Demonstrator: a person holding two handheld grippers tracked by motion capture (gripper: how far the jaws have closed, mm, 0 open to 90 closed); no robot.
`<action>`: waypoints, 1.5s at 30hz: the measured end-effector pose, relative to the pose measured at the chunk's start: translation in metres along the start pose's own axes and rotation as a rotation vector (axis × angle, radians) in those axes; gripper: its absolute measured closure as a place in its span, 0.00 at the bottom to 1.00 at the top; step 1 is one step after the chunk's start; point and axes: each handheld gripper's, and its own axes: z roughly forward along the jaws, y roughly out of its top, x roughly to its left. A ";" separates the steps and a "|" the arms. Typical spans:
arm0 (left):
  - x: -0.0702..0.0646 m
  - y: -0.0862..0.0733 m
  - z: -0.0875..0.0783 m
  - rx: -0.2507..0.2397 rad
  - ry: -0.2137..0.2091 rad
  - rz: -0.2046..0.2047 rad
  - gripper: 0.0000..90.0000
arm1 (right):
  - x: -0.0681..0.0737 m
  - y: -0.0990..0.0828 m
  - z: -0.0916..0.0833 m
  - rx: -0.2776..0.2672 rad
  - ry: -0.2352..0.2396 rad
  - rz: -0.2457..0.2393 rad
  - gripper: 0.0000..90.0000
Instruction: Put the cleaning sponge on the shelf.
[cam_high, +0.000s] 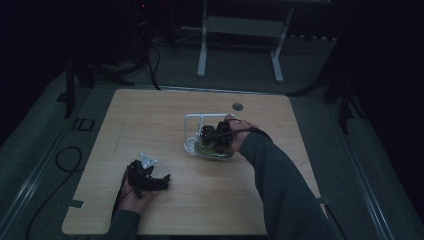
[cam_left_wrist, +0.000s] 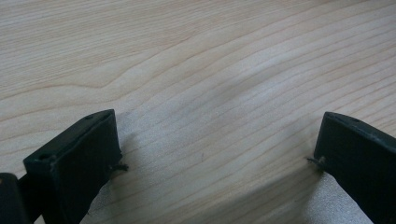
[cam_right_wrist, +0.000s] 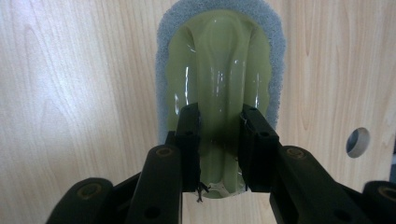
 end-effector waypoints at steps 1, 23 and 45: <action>0.000 0.000 0.000 0.000 0.000 0.000 0.00 | 0.000 0.000 0.000 -0.001 0.000 -0.001 0.80; 0.000 0.000 0.000 0.000 -0.005 0.003 0.00 | -0.002 0.013 0.015 0.027 -0.059 -0.061 0.80; -0.001 0.000 0.000 -0.001 -0.007 0.005 0.00 | 0.001 0.026 0.030 0.076 -0.123 -0.095 0.80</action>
